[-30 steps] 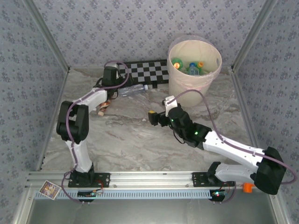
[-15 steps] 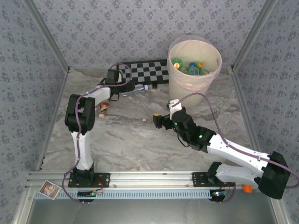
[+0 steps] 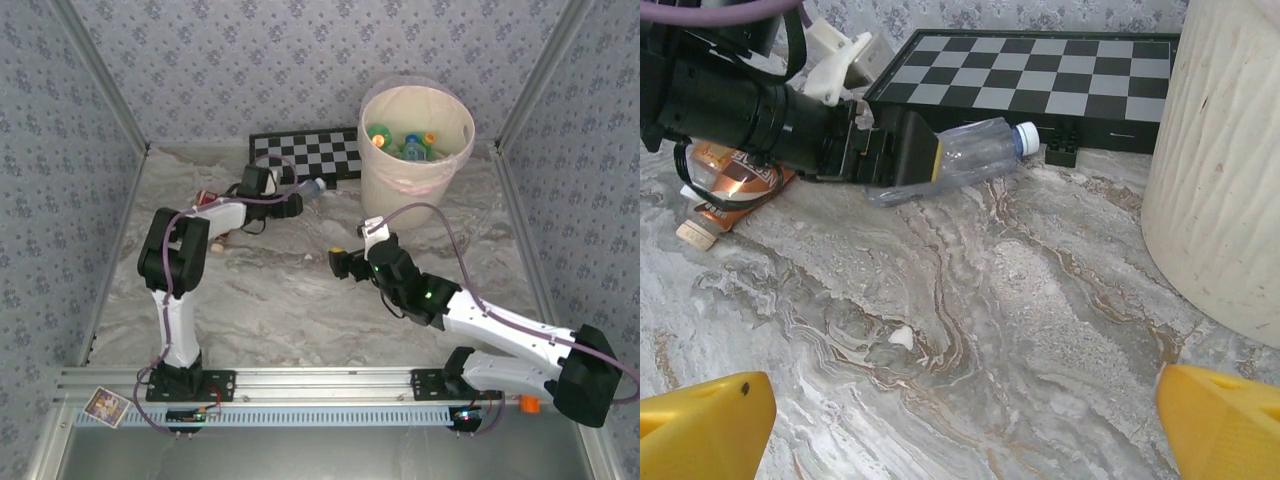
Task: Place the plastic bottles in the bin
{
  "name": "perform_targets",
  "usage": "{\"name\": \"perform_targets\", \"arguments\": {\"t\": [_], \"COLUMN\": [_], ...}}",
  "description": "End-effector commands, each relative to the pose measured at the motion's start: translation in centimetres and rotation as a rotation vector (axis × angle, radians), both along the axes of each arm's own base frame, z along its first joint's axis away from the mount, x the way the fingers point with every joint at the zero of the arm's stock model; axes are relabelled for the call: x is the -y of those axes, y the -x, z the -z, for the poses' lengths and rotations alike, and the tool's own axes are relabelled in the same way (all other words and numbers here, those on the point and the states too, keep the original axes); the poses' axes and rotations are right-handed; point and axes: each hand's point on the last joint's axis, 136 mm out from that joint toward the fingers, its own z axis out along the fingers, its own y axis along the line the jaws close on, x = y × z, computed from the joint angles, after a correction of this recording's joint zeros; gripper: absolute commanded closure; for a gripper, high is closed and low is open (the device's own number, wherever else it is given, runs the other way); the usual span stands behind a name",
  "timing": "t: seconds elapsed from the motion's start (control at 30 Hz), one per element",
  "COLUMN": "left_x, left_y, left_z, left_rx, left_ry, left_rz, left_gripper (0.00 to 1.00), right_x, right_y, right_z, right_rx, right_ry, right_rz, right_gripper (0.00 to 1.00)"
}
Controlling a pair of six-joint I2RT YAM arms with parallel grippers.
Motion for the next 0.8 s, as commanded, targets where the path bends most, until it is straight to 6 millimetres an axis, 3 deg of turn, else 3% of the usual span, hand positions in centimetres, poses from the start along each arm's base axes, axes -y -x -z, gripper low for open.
{"name": "perform_targets", "arguments": {"t": [0.0, 0.5, 0.77], "left_x": [1.7, 3.7, 3.8], "left_y": [0.9, 1.6, 2.2], "left_z": [-1.7, 1.5, 0.7], "left_rx": [0.053, 0.001, 0.007], "left_ry": [-0.028, -0.218, -0.207], "left_rz": [0.083, 0.163, 0.168], "left_gripper": [0.05, 0.12, 0.35], "right_x": [0.5, 1.3, 1.6], "right_y": [0.0, 0.0, -0.3], "right_z": [-0.5, -0.4, -0.8], "right_rx": [0.016, 0.009, 0.014], "right_ry": [-0.030, -0.052, -0.071], "right_rz": [0.025, 0.028, 0.042], "right_gripper": [0.00, 0.00, 0.00]}}
